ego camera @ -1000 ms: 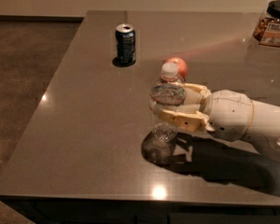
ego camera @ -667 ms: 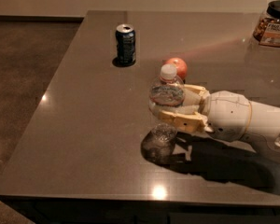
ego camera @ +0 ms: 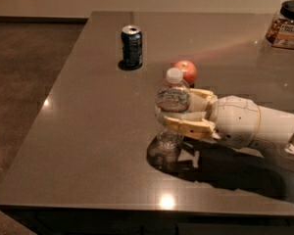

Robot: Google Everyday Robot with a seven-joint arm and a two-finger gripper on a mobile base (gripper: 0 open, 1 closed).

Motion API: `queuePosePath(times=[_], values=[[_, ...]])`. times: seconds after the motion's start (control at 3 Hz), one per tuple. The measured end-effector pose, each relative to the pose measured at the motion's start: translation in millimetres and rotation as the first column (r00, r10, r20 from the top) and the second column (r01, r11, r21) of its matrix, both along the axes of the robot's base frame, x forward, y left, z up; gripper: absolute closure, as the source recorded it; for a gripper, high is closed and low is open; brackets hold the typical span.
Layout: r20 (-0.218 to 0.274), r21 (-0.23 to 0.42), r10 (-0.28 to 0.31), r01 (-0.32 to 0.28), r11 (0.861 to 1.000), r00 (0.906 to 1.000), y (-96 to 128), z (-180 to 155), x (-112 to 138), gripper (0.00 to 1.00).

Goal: Place water bottle upright

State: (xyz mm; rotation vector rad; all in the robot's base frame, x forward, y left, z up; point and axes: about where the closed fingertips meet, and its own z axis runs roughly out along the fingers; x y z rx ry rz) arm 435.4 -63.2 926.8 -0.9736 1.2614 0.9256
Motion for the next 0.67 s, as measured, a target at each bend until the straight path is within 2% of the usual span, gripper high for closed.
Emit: queuePosePath(times=[0.33, 0.67], values=[[0.004, -0.003, 0.007, -0.007, 1.0, 1.0, 4.1, 2.1, -1.0, 0.0], [0.004, -0.003, 0.007, -0.007, 1.0, 1.0, 4.1, 2.1, -1.0, 0.0]])
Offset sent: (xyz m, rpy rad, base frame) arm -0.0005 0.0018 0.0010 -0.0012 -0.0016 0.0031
